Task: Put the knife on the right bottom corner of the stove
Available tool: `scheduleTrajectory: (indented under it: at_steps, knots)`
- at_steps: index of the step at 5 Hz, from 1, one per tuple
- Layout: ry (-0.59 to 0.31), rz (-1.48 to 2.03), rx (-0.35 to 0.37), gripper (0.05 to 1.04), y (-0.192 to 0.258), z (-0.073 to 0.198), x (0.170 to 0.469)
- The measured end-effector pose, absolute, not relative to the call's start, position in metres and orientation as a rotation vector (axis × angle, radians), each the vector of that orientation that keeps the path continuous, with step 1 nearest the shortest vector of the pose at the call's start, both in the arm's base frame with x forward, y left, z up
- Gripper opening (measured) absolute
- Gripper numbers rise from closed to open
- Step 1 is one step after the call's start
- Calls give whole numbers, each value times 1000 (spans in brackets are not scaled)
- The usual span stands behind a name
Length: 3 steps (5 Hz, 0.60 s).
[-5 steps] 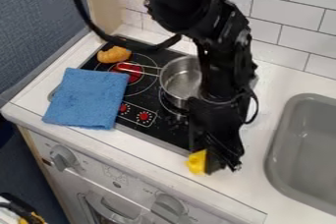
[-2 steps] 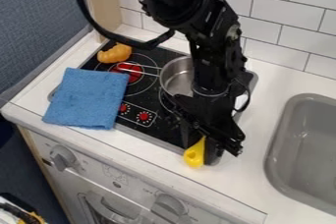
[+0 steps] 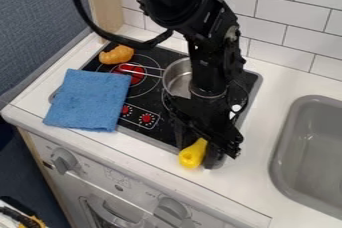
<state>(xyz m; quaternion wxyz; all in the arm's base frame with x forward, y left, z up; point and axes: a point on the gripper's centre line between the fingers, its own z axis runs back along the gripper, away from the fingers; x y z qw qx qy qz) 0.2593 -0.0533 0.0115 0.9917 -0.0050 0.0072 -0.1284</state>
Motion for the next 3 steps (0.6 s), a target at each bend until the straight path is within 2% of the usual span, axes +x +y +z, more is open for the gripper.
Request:
scheduleTrajectory:
  at_steps: [1,3]
  knots:
    - [-38,-262,-6,1014,-53,25,262]
    - [-186,-246,-7,1004,-46,69,257]
